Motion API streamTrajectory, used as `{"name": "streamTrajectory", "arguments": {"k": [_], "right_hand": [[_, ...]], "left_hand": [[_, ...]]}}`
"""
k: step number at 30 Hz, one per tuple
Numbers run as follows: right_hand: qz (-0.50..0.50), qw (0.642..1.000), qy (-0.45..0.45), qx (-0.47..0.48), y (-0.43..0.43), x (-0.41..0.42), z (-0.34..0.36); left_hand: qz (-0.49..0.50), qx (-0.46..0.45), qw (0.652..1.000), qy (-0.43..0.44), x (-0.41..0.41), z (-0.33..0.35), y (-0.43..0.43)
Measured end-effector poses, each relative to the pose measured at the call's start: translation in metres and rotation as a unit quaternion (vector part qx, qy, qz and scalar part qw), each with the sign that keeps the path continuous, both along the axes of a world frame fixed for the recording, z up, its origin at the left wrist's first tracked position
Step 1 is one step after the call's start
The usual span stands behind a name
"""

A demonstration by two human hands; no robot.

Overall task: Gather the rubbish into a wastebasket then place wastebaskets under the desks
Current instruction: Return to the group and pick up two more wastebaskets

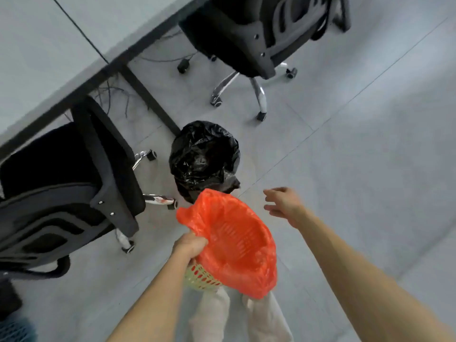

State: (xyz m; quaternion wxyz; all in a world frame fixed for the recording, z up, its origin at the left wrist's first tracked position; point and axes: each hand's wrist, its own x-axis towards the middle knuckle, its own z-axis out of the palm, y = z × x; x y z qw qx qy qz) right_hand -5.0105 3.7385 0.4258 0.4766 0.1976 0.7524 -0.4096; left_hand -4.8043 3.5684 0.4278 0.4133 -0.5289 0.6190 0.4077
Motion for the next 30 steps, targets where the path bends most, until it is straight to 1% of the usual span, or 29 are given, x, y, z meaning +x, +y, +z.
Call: {"name": "streamTrajectory", "arguments": {"k": [1,2,5,8,11,15,18,19,23,27,29,30], "right_hand": [[0.005,1.000,0.011,0.005,0.014,-0.001,0.021],[-0.007,1.000,0.025,0.015,0.042,-0.006,0.060],[-0.040,0.997,0.053,0.034,0.109,-0.005,0.142],[-0.112,0.987,0.098,0.064,0.177,0.004,0.221],[-0.195,0.968,0.128,0.087,0.237,0.019,0.266],[-0.308,0.936,0.161,0.049,0.302,0.026,0.314],[-0.354,0.918,0.181,-0.014,0.340,0.007,0.337],[-0.361,0.912,0.193,-0.023,0.344,0.000,0.338],[-0.368,0.893,0.261,0.000,0.366,-0.055,0.344],[-0.365,0.891,0.271,-0.017,0.369,-0.123,0.342],[-0.358,0.891,0.278,0.000,0.370,-0.159,0.340],[-0.354,0.891,0.283,0.018,0.371,-0.190,0.336]], "left_hand": [[-0.009,0.010,1.000,0.018,-0.011,0.015,0.009],[-0.030,0.023,0.998,0.045,-0.029,0.048,0.026],[-0.030,0.024,0.993,0.114,-0.068,0.123,0.070],[-0.030,0.024,0.985,0.171,-0.110,0.199,0.115],[-0.030,0.021,0.973,0.226,-0.151,0.252,0.155],[-0.011,0.073,0.961,0.266,-0.199,0.301,0.207],[-0.001,0.103,0.946,0.308,-0.238,0.334,0.251],[0.006,0.114,0.942,0.315,-0.246,0.341,0.258],[0.041,0.141,0.929,0.339,-0.297,0.360,0.291],[0.076,0.141,0.920,0.358,-0.366,0.364,0.300],[0.080,0.144,0.916,0.366,-0.402,0.363,0.302],[0.088,0.147,0.914,0.367,-0.434,0.358,0.302]]}}
